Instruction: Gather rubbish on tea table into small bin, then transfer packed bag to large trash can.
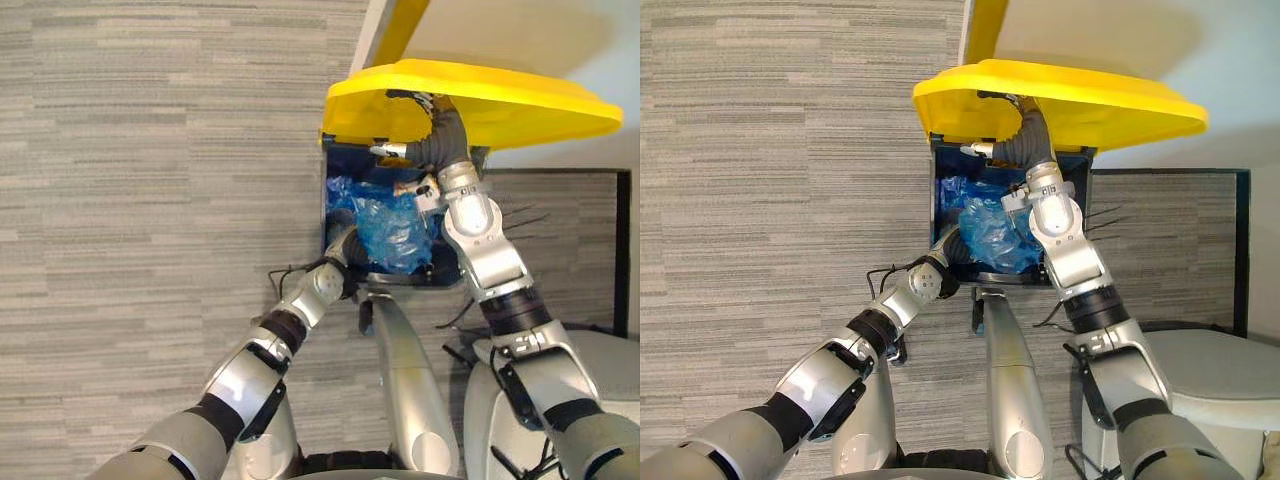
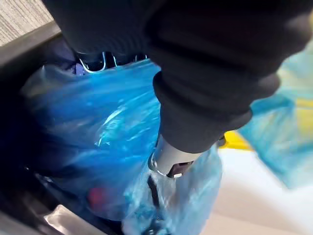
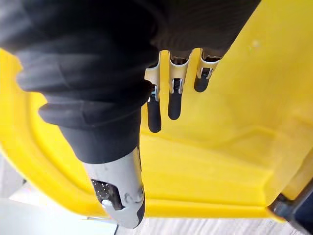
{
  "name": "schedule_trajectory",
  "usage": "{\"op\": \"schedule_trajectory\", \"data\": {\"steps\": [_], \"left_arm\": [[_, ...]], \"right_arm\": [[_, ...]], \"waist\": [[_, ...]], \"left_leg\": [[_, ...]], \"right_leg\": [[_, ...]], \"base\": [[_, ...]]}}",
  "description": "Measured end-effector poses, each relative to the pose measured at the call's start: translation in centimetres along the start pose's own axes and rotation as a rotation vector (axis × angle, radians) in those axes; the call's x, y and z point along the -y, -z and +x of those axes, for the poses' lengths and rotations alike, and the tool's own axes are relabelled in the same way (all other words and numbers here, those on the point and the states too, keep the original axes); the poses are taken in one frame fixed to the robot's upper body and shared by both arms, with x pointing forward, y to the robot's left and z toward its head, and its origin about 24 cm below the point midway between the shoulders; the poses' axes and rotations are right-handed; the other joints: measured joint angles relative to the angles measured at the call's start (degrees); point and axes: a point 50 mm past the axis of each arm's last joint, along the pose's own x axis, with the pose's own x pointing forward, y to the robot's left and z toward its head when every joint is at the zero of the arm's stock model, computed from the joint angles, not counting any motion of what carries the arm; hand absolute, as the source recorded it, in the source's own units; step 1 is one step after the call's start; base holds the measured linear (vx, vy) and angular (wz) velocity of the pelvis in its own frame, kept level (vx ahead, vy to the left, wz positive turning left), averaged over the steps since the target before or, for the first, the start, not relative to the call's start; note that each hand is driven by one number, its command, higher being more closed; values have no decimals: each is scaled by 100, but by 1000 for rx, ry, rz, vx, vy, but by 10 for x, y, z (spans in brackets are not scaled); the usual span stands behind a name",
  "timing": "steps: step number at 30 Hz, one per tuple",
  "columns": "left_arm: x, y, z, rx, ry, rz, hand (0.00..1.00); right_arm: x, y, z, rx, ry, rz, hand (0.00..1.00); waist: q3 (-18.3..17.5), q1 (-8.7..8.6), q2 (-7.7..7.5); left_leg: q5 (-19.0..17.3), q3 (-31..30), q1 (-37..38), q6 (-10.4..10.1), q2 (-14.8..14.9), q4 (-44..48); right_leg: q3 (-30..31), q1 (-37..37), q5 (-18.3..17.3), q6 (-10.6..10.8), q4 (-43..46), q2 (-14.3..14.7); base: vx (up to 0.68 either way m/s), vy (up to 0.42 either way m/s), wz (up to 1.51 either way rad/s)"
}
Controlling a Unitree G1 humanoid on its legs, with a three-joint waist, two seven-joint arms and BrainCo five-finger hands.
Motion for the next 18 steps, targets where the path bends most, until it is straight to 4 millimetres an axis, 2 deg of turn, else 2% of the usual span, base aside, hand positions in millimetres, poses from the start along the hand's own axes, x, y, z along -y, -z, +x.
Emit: {"op": "schedule_trajectory", "data": {"steps": [2, 7, 9, 10, 12, 13, 14, 15, 17, 18], "left_arm": [[3, 4, -3, -13, 5, -8, 0], [0, 23, -18, -33, -26, -49, 0], [-10, 50, -35, -73, -51, -70, 0], [-14, 59, -40, -91, -57, -65, 0], [-24, 98, -70, -187, -65, -40, 0], [-27, 108, -79, -212, -72, -44, 0], [-32, 126, -98, -264, -97, -61, 0], [-39, 148, -123, -341, -132, -76, 0], [-41, 167, -154, -424, -183, -134, 0], [-41, 179, -179, -488, -245, -196, 0]], "right_arm": [[-1, 8, -11, -33, 17, 24, 0], [-9, 38, -49, -182, 25, 62, 0], [-10, 59, -80, -298, 7, 42, 0], [-9, 65, -87, -329, 6, 38, 0], [-7, 87, -124, -470, -1, 33, 0], [-5, 91, -134, -504, 6, 34, 0], [-3, 98, -151, -560, 13, 40, 0], [-1, 105, -172, -626, 9, 37, 0], [4, 112, -196, -702, 11, 28, 0], [5, 118, -220, -781, -1, 27, 0]], "waist": [[-6, 2, -2], [-108, 31, -177], [-228, 15, -336], [-250, 18, -373], [-339, 36, -524], [-363, 48, -564], [-419, 69, -654], [-469, 86, -709], [-605, 96, -717], [-765, 169, -745]], "left_leg": [[50, -29, 157, -46, -3, -80], [208, -43, 836, -159, 9, -478], [320, -79, 1199, -254, 33, -718], [343, -100, 1301, -265, 34, -756], [450, -72, 1725, -240, -52, -927], [483, -43, 1831, -223, -94, -988], [562, 42, 2029, -180, -197, -1128], [641, 126, 2210, -153, -276, -1247], [729, 276, 2311, -80, -278, -1370], [870, 476, 2406, 80, -159, -1674]], "right_leg": [[141, 154, -78, -22, 35, 14], [158, 783, -194, 4, -63, 24], [19, 1191, -196, 9, -224, 22], [1, 1298, -205, 24, -240, 26], [0, 1688, -212, 35, -295, -13], [21, 1762, -211, 35, -304, -44], [94, 1861, -203, 45, -315, -123], [128, 2004, -67, 141, -462, -192], [178, 2135, 242, 301, -845, -190], [263, 2155, 540, 427, -1100, -79]], "base": [[54, -45, 29], [7, -58, 20], [-6, -67, 28], [-13, -58, 26], [-33, -19, 15], [-60, 19, 6], [-77, 33, -3], [-81, 35, -8], [-83, 56, -33], [-238, 40, -42]]}}
